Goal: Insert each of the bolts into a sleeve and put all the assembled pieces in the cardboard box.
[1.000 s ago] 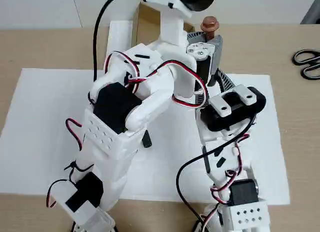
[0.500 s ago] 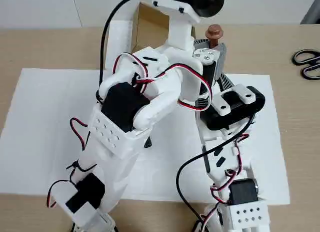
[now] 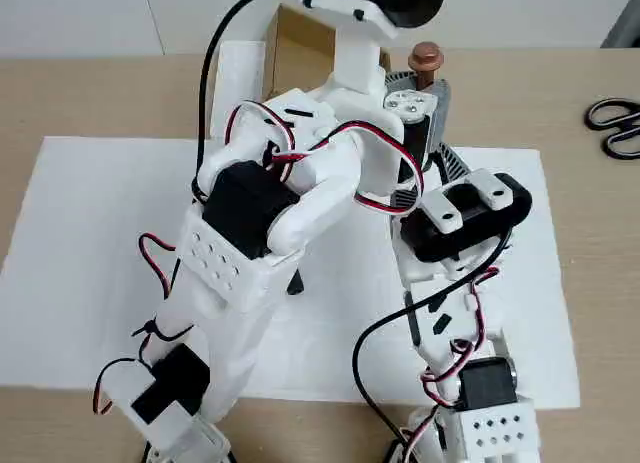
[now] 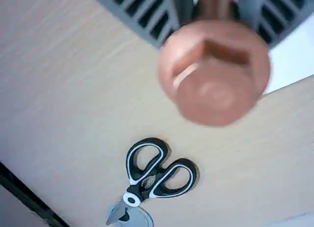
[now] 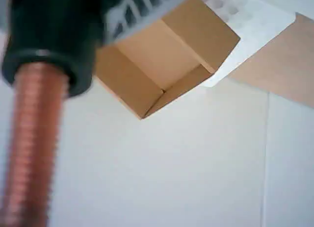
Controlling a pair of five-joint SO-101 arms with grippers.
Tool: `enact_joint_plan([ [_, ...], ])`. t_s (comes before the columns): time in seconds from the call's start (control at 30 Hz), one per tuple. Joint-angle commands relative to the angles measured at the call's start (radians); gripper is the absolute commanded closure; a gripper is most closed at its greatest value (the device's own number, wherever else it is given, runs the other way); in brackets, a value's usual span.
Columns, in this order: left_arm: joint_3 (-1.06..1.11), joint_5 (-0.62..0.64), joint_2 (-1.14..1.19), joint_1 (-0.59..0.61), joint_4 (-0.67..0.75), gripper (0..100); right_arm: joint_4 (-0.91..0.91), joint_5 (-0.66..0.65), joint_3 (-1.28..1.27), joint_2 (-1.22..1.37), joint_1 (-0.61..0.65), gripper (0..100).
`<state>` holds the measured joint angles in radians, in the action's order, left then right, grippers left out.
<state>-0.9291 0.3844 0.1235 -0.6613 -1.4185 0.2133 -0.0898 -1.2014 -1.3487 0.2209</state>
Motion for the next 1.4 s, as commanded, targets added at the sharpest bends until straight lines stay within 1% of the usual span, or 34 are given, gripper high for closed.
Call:
enact_joint_plan([
  [0.0,0.027,-0.003,-0.040,0.003,0.029,99,-0.019,0.005,0.054,-0.016,-0.004,99.5],
  [0.17,0.073,-0.003,-0.040,0.003,0.031,99,-0.016,0.005,0.054,-0.010,-0.007,99.5],
  [0.37,0.079,-0.003,-0.040,0.002,0.031,99,0.042,0.009,0.054,-0.007,-0.007,99.5],
  [0.5,0.143,-0.002,-0.051,-0.003,0.009,99,0.047,0.009,0.054,-0.008,-0.007,99.5],
  [0.57,0.148,0.000,-0.051,-0.003,-0.015,95,0.047,0.009,0.054,-0.008,-0.007,99.5],
  [0.77,0.143,0.002,-0.051,-0.003,-0.048,72,0.044,0.008,0.054,-0.008,-0.007,99.5],
  [0.87,0.137,0.002,-0.051,0.002,-0.032,65,0.042,0.008,0.060,-0.007,-0.007,99.5],
  [0.93,0.091,-0.003,-0.052,0.018,0.011,62,0.042,0.009,0.078,-0.005,-0.007,99.5],
  [1.0,-0.007,-0.003,-0.052,0.084,0.091,60,0.042,0.011,0.104,0.015,-0.007,99.5],
  [1.07,-0.111,-0.003,-0.043,0.183,0.195,60,0.042,0.046,0.153,0.087,-0.010,99.5],
  [1.13,-0.157,0.002,-0.040,0.302,0.265,60,0.042,0.123,0.244,0.209,-0.036,99.5],
  [1.2,-0.127,0.003,-0.040,0.414,0.281,61,0.044,0.207,0.384,0.378,-0.064,99.5],
  [1.27,-0.053,0.003,-0.040,0.514,0.235,67,0.053,0.279,0.554,0.576,-0.099,99.5],
  [1.3,-0.002,0.003,-0.040,0.557,0.199,73,0.053,0.310,0.644,0.676,-0.111,99.5],
  [1.37,0.111,0.005,-0.040,0.638,0.130,89,0.053,0.361,0.824,0.875,-0.120,99.5],
])
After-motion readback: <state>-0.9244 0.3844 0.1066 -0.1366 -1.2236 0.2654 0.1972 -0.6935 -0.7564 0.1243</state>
